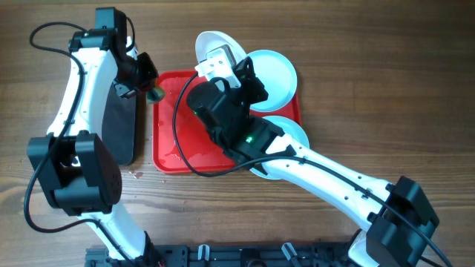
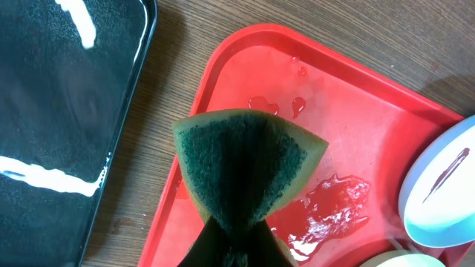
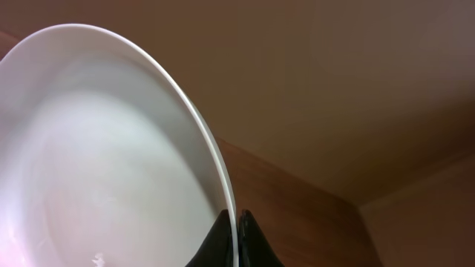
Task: Clean dirty plates on tray and stack at the side
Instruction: 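Lift the white plate with right gripper and place it right of tray, then grasp the lower light-blue plate rim with the right gripper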
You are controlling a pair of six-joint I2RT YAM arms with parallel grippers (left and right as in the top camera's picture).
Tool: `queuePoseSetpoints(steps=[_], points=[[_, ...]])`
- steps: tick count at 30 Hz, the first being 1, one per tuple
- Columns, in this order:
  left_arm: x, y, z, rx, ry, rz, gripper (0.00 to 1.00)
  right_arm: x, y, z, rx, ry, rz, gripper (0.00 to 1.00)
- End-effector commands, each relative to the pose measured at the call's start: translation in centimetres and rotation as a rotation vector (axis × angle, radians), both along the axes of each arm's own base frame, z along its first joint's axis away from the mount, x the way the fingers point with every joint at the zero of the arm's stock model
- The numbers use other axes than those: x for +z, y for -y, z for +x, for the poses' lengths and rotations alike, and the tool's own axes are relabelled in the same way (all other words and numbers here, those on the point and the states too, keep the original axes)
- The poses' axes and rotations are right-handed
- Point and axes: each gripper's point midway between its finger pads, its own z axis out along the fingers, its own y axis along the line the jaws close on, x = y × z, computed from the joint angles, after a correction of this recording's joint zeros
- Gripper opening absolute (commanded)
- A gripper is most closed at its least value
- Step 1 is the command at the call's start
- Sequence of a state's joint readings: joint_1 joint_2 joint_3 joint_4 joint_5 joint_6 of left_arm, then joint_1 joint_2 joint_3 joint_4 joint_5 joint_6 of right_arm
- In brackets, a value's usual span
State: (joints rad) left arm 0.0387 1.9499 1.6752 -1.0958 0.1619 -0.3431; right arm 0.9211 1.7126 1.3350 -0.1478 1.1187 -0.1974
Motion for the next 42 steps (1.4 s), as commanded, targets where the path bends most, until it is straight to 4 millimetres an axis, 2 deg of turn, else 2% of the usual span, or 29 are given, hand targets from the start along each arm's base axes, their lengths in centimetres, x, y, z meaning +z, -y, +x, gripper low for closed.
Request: queuePoseSetpoints(steps=[1,3,4,5,7,9,12,14,17,18,21,23,25,27,30,33,34,36,37,38,39,40,41,42], points=[[1.6,0.0,0.6,0.005,0.048,0.006,0.04,1.4,0.7,-0.2,-0.044,0.043,0.019,0.04],[1.6,0.0,0.6,0.005,0.048,0.006,0.04,0.8,0.6,-0.3,-0.044,0.036,0.079,0.04],[1.6,0.0,0.6,0.005,0.048,0.006,0.04,-0.2,0.1,-0.4,-0.009,-0.008,0.094,0.04],[1.6,0.0,0.6,0.005,0.048,0.006,0.04,-1.8,-0.5,-0.7,0.031,-0.075,0.123,0.04],[1.6,0.0,0.6,0.005,0.048,0.006,0.04,-7.5,-1.8,-3.1,0.079,-0.343,0.343,0.04],[1.6,0.0,0.6,0.005,0.048,0.006,0.04,-9.9,-2.8,-4.4,0.114,-0.515,0.468,0.04],[1.6,-0.1,0.5,0.005,0.047,0.007,0.04,-10.0,-3.2,-4.5,0.192,-0.688,0.671,0.05],[1.5,-0.1,0.5,0.005,0.047,0.007,0.04,-9.3,-1.1,-3.3,0.198,-0.776,0.836,0.04],[1.5,0.0,0.5,0.004,0.047,0.007,0.04,-9.6,5.8,-0.6,0.041,-0.811,0.989,0.04],[1.6,0.0,0.5,0.004,0.047,0.007,0.04,-10.2,12.0,1.1,-0.114,-0.770,1.039,0.04],[1.6,0.0,0.5,0.004,0.047,0.007,0.04,-10.9,20.7,2.4,-0.298,-0.692,1.091,0.04],[1.6,0.0,0.5,0.004,0.047,0.007,0.04,-12.9,28.4,1.4,-0.525,-0.624,1.087,0.04],[1.6,0.0,0.5,0.004,0.047,0.007,0.04,-14.8,33.0,-0.4,-0.668,-0.590,1.084,0.04],[1.6,0.0,0.5,0.004,0.048,0.007,0.04,-17.1,36.4,-2.5,-0.777,-0.578,1.111,0.04],[1.6,0.0,0.5,0.004,0.048,0.007,0.04,-19.5,37.9,-4.0,-0.829,-0.562,1.123,0.04],[1.6,0.0,0.5,0.004,0.048,0.007,0.04,-21.8,38.4,-5.1,-0.861,-0.544,1.089,0.05],[1.6,0.0,0.6,0.004,0.048,0.007,0.04,-22.2,38.3,-5.2,-0.859,-0.541,1.089,0.09],[1.6,0.0,0.5,0.004,0.047,0.007,0.04,-22.8,38.3,-5.3,-0.854,-0.531,1.089,0.47],[1.6,0.0,0.5,0.004,0.047,0.007,0.04,-22.7,38.3,-5.1,-0.847,-0.524,1.091,0.58],[1.6,0.0,0.6,0.004,0.048,0.007,0.04,-22.2,37.8,-4.5,-0.807,-0.535,1.112,0.65],[1.6,0.0,0.6,0.004,0.048,0.007,0.04,-21.0,36.3,-3.5,-0.699,-0.587,1.149,0.75],[1.6,0.0,0.6,0.004,0.048,0.007,0.04,-19.7,35.3,-3.0,-0.646,-0.617,1.186,0.75],[1.6,0.0,0.5,0.004,0.048,0.007,0.04,-15.8,32.9,-2.3,-0.490,-0.675,1.241,0.75],[1.6,0.0,0.6,0.004,0.048,0.007,0.04,-13.8,30.8,-2.2,-0.379,-0.716,1.245,0.75]])
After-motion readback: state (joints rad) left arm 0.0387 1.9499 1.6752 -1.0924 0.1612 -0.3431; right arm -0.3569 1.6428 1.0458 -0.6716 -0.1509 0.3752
